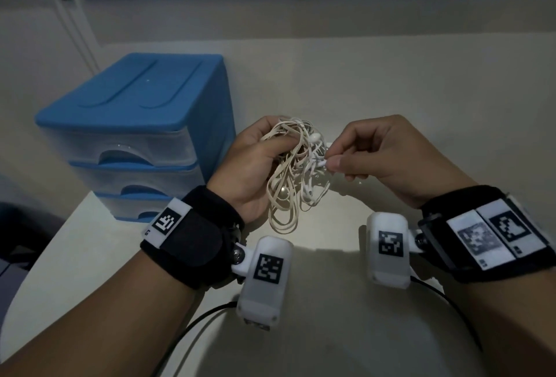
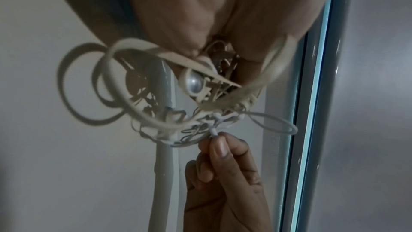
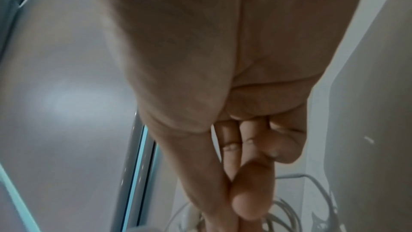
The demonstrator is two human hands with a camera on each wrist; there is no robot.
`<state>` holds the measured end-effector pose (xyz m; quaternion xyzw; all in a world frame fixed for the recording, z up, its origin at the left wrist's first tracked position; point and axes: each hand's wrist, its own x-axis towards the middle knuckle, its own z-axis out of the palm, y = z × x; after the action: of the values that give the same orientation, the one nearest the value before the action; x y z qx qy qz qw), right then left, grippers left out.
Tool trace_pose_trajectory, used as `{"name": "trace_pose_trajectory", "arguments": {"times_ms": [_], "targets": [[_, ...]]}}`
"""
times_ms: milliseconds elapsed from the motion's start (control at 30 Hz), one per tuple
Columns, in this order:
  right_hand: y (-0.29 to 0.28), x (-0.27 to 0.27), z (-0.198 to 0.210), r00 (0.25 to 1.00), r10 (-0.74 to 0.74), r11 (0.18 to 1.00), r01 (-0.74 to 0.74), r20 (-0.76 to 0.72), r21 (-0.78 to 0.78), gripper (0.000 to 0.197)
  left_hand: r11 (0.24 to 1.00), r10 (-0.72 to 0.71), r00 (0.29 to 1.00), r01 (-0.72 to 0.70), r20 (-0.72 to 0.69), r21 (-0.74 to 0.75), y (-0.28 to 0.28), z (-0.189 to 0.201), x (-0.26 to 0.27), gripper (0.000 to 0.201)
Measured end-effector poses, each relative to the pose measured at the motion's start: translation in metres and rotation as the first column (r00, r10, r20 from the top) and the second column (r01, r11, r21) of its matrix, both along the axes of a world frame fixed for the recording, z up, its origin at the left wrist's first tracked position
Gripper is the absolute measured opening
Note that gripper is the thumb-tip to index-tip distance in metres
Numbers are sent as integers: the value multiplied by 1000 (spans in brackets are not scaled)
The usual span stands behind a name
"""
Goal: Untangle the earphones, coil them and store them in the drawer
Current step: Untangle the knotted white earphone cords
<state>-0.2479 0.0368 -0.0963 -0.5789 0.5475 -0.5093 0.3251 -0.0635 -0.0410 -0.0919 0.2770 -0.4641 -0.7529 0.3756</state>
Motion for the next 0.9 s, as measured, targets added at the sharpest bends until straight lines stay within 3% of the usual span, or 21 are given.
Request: {"name": "trace_pose_trajectory", "arguments": {"times_ms": [300,500,667,767,900], "targets": [[0,2,2,1000,9,1000,-9,29,3,9,997,-67,996,68,-51,20,2,2,0,28],[-1,-6,3,972,-210,966,223,100,-132,8,994,-94,991,98,94,-37,3,0,1,57],[-1,-7,2,969,-207,963,226,134,-146,9,978,-206,974,209,91,-25,7,5,2,48],[-1,-5,3,979,-167,970,184,113,-161,8,989,-112,984,125,141,-81,5,3,2,31],[3,-4,7,993,-113,983,116,29,-141,8,981,-82,987,105,141,-166,5,-1,3,32]]}}
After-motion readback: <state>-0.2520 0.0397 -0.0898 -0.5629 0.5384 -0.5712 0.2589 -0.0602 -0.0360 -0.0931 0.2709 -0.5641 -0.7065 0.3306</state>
